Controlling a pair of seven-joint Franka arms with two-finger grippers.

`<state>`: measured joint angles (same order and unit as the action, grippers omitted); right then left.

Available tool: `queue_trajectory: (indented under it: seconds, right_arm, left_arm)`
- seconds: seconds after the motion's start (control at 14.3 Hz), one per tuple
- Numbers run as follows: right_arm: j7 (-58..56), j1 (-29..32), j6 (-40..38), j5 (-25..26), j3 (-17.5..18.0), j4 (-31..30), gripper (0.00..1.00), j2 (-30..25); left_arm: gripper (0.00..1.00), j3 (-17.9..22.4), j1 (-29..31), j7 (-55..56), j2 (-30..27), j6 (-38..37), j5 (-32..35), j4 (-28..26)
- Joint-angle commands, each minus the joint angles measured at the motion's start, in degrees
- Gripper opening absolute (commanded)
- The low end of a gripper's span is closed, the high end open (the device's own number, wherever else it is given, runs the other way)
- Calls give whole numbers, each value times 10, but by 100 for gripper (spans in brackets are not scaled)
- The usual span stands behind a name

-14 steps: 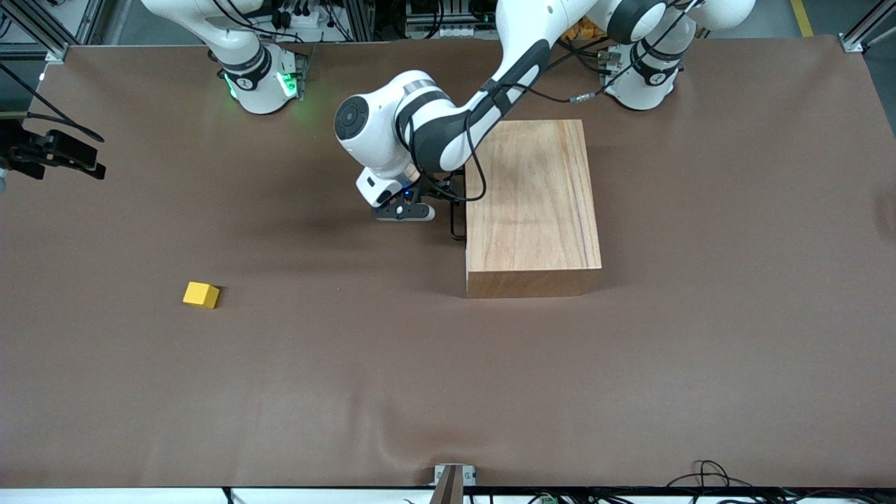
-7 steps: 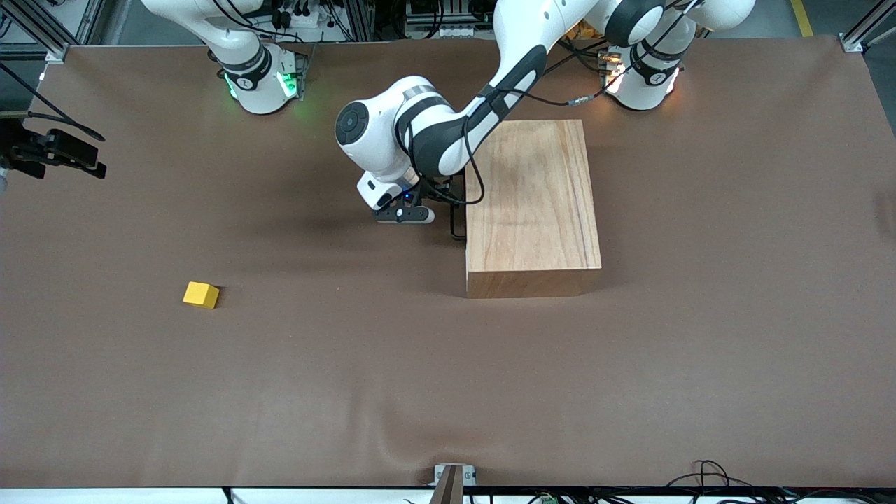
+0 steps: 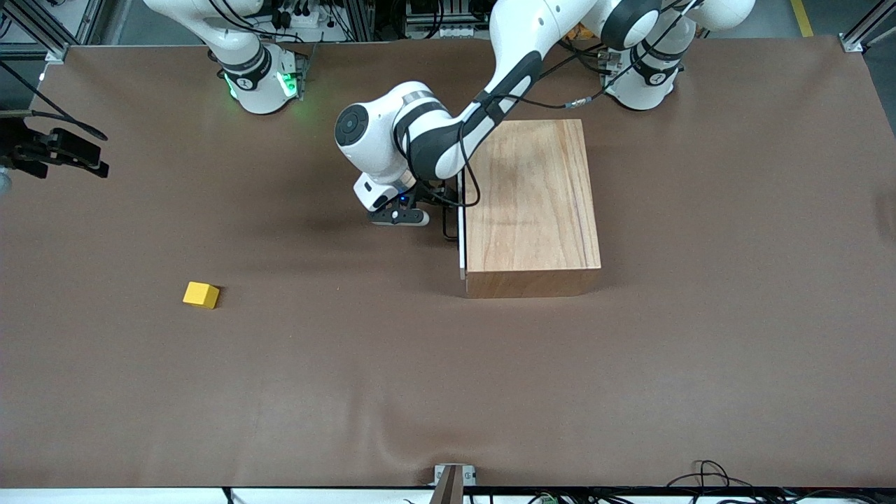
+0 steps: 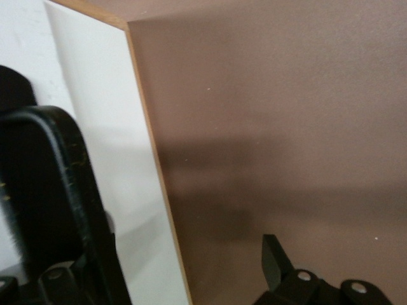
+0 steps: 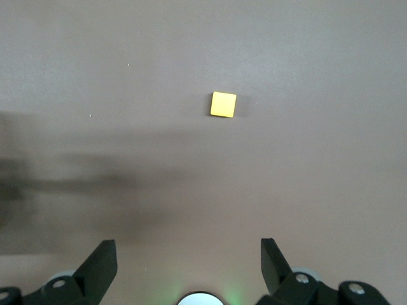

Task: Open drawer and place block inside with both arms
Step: 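Pull the drawer open by its handle with the left gripper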

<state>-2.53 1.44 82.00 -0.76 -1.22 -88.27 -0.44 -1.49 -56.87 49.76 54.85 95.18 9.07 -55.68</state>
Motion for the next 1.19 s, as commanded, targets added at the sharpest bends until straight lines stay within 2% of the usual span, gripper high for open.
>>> queue_trajectory:
  seconds: [0.0,0.77,1.12]
  right_arm:
    - [-1,2,2,15,5,-3,100,-7]
    - [-1,13,-10,15,5,-9,100,-8]
    - [0,13,-1,15,5,-8,100,-7]
  left_arm:
    - [100,1,-6,10,17,24,5,15]
    - [100,-15,-21,11,10,56,3,20]
    - [100,-12,-25,10,6,12,4,20]
